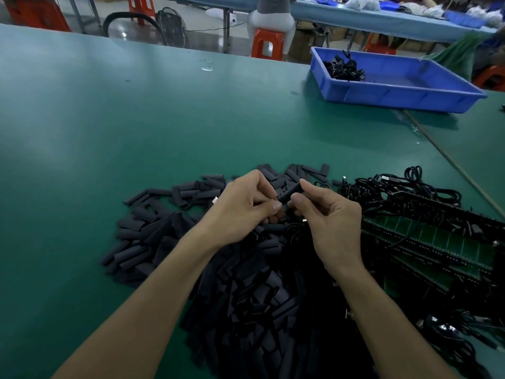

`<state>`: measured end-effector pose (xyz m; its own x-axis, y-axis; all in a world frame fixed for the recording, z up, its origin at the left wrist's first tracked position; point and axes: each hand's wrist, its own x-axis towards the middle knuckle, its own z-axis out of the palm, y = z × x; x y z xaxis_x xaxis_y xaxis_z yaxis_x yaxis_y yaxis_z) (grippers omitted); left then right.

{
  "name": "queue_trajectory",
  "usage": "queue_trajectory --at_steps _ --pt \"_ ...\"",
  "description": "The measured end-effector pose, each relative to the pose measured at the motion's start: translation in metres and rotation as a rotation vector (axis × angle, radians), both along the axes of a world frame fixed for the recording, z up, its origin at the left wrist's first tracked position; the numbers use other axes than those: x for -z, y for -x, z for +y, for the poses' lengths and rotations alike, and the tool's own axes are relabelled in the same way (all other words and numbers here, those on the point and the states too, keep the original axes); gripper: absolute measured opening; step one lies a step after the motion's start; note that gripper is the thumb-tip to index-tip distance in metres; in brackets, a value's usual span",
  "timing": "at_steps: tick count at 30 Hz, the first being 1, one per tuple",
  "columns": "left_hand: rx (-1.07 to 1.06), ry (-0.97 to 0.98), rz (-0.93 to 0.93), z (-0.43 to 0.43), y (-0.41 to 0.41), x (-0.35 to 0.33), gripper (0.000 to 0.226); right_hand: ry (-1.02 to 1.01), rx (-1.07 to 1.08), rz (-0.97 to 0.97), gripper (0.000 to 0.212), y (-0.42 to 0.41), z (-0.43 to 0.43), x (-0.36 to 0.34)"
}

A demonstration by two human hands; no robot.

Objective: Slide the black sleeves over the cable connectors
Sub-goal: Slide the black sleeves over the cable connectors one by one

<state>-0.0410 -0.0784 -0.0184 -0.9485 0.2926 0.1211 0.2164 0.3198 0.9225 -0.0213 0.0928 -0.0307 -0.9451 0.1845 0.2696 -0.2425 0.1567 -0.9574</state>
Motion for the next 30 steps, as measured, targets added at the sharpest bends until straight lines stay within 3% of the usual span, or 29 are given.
queue_trajectory --at_steps 9,13,24,30 --pt "-0.018 -0.031 0.064 0.0083 -0.0039 0.0075 0.023 -0.139 0.004 -0.006 0.023 0.0041 0.0043 -0.0062" --pt "-0.063 -0.049 0.057 0.0067 -0.0013 0.0091 0.022 -0.037 0.008 -0.004 0.028 0.0056 0.0030 -0.0059" --pt "-0.034 -0.052 0.073 0.0071 0.0011 0.0064 0.025 -0.055 0.039 0.018 0.034 0.0001 0.0031 -0.0039" --pt "-0.085 -0.069 0.073 0.0060 0.0029 0.0046 0.025 0.097 0.012 0.005 0.034 -0.0022 0.0006 -0.0033"
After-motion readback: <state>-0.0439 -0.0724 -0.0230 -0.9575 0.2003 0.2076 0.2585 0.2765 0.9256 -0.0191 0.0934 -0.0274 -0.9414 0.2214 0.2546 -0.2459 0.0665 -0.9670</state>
